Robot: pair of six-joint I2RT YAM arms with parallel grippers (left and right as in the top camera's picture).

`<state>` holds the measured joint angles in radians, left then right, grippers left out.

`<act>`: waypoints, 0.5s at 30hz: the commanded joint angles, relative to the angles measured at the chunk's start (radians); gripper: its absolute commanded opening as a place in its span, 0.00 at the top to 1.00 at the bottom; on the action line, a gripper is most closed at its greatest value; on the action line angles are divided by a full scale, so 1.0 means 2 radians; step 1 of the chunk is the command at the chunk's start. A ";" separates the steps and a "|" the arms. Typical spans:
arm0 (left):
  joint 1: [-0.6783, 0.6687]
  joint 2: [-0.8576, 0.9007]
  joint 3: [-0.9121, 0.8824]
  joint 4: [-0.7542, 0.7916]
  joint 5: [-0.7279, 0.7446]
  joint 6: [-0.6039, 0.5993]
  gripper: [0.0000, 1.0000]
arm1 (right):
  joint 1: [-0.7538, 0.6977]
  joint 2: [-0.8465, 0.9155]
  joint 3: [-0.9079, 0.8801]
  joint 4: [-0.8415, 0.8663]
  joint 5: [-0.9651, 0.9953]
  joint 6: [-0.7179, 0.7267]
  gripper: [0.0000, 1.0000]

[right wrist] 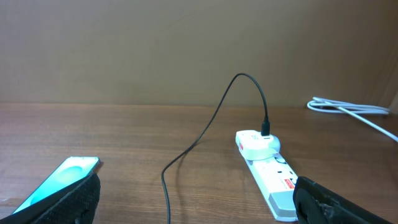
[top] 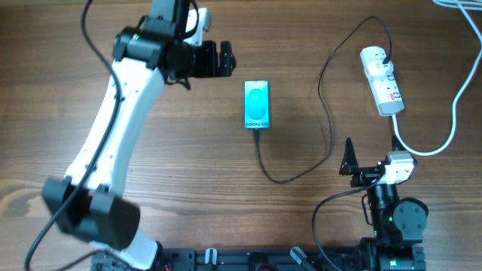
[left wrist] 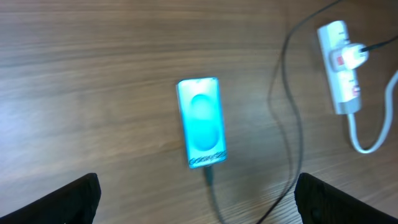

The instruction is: Plug charger to phone and switch on socket

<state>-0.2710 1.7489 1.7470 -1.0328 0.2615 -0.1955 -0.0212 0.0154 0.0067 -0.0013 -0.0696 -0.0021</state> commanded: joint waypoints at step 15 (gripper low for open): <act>0.108 -0.386 -0.380 0.113 -0.057 0.004 0.00 | 0.002 -0.006 -0.001 0.001 0.005 -0.004 0.01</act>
<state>-0.1181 1.1038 1.1210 -0.8692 0.1085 -0.1955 -0.0212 0.0147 0.0067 -0.0010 -0.0696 -0.0021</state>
